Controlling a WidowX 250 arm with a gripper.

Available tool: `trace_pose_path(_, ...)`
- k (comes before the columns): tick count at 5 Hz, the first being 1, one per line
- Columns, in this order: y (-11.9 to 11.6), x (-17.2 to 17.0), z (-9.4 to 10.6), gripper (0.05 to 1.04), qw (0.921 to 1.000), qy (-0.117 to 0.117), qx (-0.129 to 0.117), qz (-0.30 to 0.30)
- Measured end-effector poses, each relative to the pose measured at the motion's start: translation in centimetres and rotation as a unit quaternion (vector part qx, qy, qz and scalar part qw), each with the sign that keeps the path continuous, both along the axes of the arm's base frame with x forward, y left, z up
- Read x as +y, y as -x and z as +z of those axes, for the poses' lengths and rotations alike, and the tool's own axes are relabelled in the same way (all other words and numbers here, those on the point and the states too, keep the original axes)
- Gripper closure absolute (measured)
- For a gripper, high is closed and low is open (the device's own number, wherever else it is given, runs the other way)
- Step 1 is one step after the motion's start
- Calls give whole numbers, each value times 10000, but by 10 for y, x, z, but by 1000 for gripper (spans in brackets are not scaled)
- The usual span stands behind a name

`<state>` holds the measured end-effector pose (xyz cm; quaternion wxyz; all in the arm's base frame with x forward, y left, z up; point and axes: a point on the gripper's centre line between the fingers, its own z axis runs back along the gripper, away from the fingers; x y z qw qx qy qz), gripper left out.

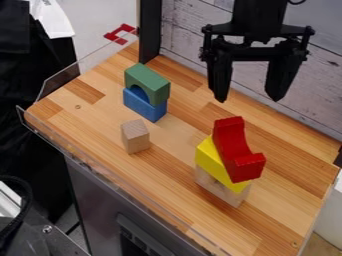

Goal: Put the red arch on the middle of the table

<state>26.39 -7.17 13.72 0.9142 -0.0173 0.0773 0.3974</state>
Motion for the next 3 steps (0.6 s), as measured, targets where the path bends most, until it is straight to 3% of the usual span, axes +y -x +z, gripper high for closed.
trace_pose_path(1, 3, 1, -9, 84, 9998, -35, 173, 0)
trace_pose_path(2, 8, -2, -17, 84, 9998, -21, 198, -51)
trace_pose_path(3, 11, 0, -12, 84, 10000, -27, 52, -23)
